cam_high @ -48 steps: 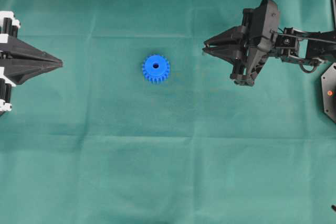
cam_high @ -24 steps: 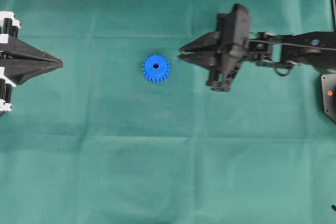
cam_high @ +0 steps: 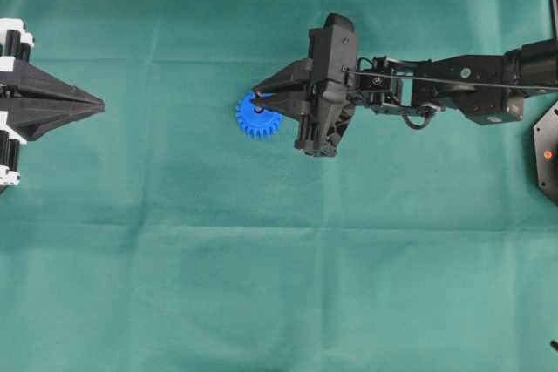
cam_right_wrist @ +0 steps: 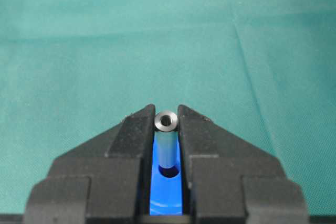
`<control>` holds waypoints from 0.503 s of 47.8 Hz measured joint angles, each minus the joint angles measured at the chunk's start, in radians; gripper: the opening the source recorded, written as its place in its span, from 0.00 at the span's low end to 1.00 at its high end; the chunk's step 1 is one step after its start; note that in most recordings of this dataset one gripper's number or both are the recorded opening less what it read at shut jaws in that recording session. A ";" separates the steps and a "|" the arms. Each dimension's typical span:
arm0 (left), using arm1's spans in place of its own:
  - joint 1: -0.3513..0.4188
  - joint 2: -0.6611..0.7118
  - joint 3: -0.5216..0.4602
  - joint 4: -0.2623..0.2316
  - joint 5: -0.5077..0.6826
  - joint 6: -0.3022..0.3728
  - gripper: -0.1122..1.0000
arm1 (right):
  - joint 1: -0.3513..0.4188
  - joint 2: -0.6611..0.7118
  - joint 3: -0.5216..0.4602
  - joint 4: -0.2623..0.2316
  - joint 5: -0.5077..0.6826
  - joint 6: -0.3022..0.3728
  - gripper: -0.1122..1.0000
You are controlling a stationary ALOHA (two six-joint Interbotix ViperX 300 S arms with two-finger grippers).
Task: Insert the shaft placed at a random location into the center hole of the small gear at another random location.
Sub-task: 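Position the held shaft above the blue gear's center hole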
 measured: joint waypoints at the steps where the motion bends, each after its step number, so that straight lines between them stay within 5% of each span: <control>1: 0.000 0.002 -0.002 0.000 0.000 0.000 0.10 | 0.000 0.002 -0.002 0.000 0.000 0.000 0.22; 24: 0.000 0.000 0.000 0.000 0.000 0.000 0.10 | 0.000 0.032 -0.006 -0.002 -0.002 -0.002 0.22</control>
